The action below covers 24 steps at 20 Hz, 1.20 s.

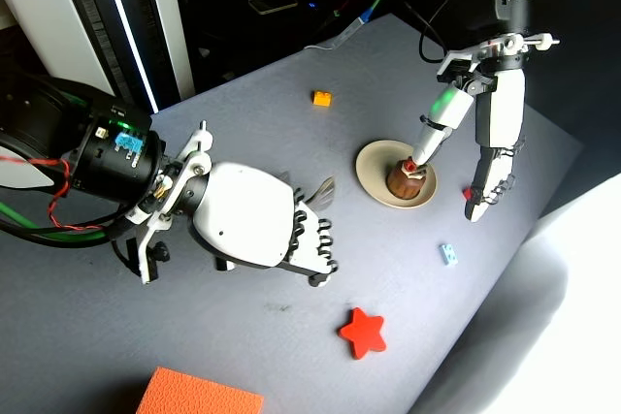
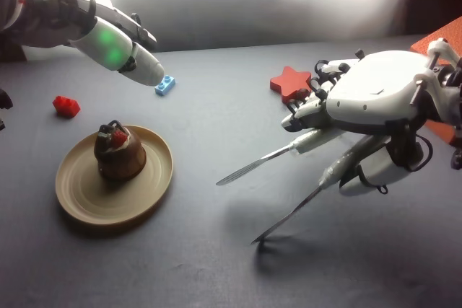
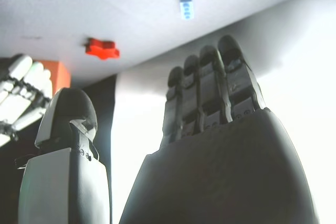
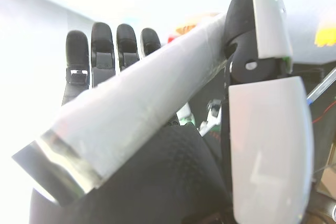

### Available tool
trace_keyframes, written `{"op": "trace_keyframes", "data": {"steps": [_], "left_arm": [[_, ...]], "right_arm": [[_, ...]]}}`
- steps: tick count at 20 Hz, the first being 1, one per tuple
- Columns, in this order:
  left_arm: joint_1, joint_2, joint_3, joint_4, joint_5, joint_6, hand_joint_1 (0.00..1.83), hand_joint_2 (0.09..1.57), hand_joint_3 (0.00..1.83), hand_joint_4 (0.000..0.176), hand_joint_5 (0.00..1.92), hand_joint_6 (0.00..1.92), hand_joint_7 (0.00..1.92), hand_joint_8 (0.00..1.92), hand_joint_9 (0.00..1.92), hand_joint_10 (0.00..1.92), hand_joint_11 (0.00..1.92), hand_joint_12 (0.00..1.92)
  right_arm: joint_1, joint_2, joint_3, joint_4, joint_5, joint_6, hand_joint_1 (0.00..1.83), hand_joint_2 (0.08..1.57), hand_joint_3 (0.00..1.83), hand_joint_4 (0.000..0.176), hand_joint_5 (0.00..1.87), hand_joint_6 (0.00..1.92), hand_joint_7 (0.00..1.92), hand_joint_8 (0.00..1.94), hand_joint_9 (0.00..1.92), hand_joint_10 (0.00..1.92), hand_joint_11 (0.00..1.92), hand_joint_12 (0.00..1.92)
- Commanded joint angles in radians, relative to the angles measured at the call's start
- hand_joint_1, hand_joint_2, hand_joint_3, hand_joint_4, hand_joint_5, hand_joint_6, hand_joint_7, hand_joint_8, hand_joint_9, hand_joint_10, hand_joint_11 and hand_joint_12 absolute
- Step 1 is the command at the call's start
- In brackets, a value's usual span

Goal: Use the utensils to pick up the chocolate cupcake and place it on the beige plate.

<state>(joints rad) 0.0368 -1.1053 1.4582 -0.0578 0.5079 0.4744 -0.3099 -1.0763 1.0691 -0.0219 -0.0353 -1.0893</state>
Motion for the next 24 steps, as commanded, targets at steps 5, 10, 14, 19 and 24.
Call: {"op": "trace_keyframes", "data": {"steps": [5,10,14,19,24], "left_arm": [[-0.006,0.01,0.008,-0.002,-0.067,-0.003,0.57,1.18,0.0,0.0,0.16,0.0,0.17,0.0,0.14,0.0,0.0,0.32],[-0.004,0.013,0.016,-0.002,-0.056,-0.001,0.59,1.16,0.0,0.0,0.18,0.0,0.18,0.0,0.15,0.01,0.0,0.34],[-0.004,0.013,0.018,-0.002,-0.038,-0.001,0.64,1.15,0.0,0.0,0.19,0.0,0.2,0.01,0.17,0.01,0.0,0.33],[-0.001,0.018,0.03,-0.002,-0.033,-0.005,0.61,1.15,0.0,0.0,0.18,0.0,0.19,0.0,0.16,0.0,0.0,0.33],[0.017,0.031,0.041,-0.001,-0.035,0.01,0.62,1.15,0.0,0.0,0.19,0.0,0.19,0.0,0.16,0.0,0.0,0.33]], "right_arm": [[-0.002,0.006,0.0,0.001,0.101,0.0,0.58,1.0,0.0,0.0,0.2,0.0,0.16,0.0,0.14,0.0,0.0,0.48],[-0.035,0.024,-0.018,0.001,0.082,-0.021,0.37,0.93,0.0,0.0,0.07,0.0,0.01,0.0,0.0,0.0,0.0,0.16],[-0.009,0.088,-0.082,0.001,0.074,-0.027,0.21,0.89,0.0,0.005,0.0,0.0,0.0,0.0,0.0,0.0,0.0,0.13],[0.021,0.269,-0.227,0.001,0.21,-0.027,0.19,0.89,0.0,0.005,0.02,0.0,0.0,0.0,0.0,0.0,0.0,0.23],[0.009,0.387,-0.292,-0.01,0.406,-0.058,0.2,0.9,0.0,0.009,0.03,0.0,0.01,0.0,0.02,0.0,0.0,0.28]]}}
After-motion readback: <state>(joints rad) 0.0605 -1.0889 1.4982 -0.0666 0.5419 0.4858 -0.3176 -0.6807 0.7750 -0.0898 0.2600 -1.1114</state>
